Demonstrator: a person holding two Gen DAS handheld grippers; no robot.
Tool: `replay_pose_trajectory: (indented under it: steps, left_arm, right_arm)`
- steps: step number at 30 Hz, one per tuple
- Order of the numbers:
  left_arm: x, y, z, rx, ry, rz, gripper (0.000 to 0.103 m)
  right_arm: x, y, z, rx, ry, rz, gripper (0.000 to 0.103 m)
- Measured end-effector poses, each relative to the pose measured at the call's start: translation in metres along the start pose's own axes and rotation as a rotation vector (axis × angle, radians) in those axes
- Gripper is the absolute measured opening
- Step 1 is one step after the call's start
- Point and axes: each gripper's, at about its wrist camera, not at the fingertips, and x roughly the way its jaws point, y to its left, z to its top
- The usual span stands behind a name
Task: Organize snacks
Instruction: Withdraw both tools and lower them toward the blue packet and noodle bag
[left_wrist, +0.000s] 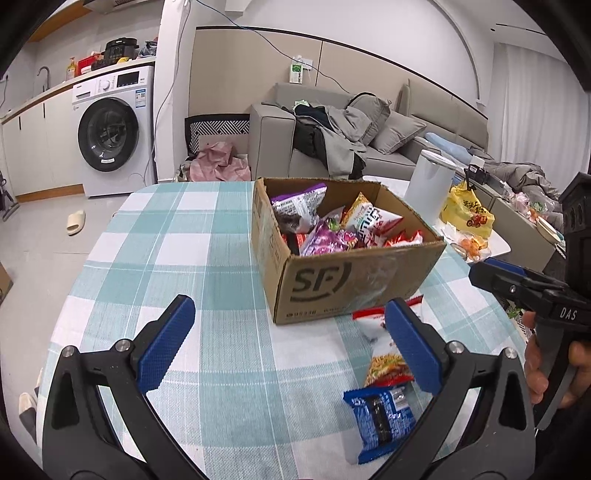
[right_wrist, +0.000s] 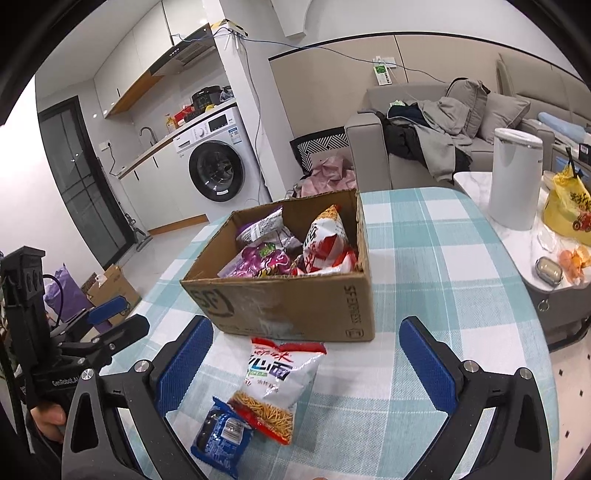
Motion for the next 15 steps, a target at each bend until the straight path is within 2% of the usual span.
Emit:
replay_pose_trajectory:
  steps: [15]
  left_arm:
    - [0.006,-0.001,-0.017,0.002,0.048,0.011,0.102]
  right_arm:
    - [0.012,-0.002,-0.013,0.001,0.042,0.009,0.103]
